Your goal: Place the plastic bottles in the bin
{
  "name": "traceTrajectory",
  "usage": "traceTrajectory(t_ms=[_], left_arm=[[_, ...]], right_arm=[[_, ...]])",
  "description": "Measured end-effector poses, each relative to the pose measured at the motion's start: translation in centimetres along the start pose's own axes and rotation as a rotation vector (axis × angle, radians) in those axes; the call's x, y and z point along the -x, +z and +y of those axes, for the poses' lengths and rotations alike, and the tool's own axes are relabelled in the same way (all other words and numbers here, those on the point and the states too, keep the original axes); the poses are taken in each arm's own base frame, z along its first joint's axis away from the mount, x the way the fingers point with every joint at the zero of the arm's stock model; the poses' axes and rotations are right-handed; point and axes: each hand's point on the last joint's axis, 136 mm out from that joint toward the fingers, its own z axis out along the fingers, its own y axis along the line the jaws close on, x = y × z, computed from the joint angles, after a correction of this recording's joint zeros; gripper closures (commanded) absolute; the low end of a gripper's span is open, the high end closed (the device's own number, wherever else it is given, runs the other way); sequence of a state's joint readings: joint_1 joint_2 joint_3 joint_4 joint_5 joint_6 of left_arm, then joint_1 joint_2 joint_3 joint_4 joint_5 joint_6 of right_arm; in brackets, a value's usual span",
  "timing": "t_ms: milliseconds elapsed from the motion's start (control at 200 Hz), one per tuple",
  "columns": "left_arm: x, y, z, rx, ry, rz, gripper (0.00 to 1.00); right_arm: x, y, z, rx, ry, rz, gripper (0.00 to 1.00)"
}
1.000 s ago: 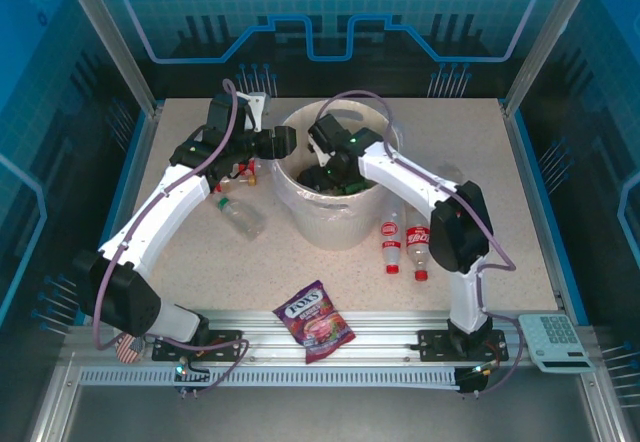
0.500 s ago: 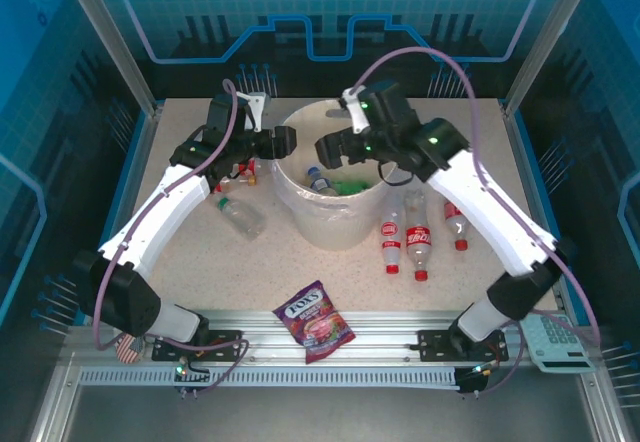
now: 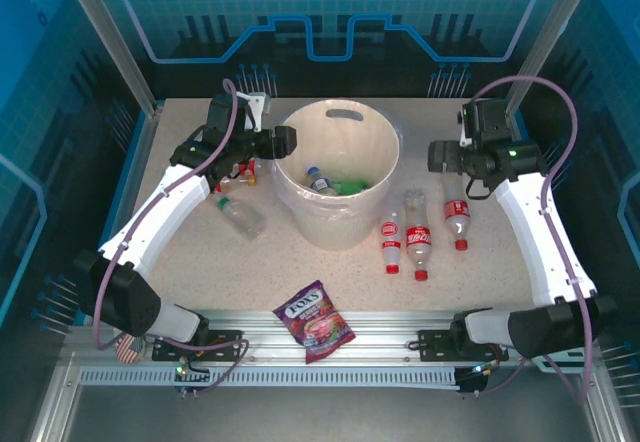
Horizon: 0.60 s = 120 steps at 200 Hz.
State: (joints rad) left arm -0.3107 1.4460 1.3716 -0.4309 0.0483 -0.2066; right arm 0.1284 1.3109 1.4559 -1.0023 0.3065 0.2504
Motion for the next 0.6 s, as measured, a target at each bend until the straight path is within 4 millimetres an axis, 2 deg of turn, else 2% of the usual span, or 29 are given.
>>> traceTrajectory(t_ms=[105, 270, 450, 600], left_arm=[[0.0, 0.0, 0.0, 0.0, 0.0, 0.0, 0.19], [0.0, 0.0, 0.0, 0.0, 0.0, 0.0, 0.19], [0.0, 0.0, 0.0, 0.0, 0.001, 0.0, 0.19], [0.0, 0.0, 0.0, 0.001, 0.003, 0.0, 0.19]], right_arm=[[-3.4, 3.7, -1.8, -0.046, 0.028, 0.137, 0.06], [-7.3, 9.1, -2.4, -0.052, 0.047, 0.297, 0.1], [-9.8, 14.1, -1.7, -0.044, 0.038, 0.417, 0.1], [-10.8, 16.8, -1.5, -0.053, 0.026, 0.462, 0.09]])
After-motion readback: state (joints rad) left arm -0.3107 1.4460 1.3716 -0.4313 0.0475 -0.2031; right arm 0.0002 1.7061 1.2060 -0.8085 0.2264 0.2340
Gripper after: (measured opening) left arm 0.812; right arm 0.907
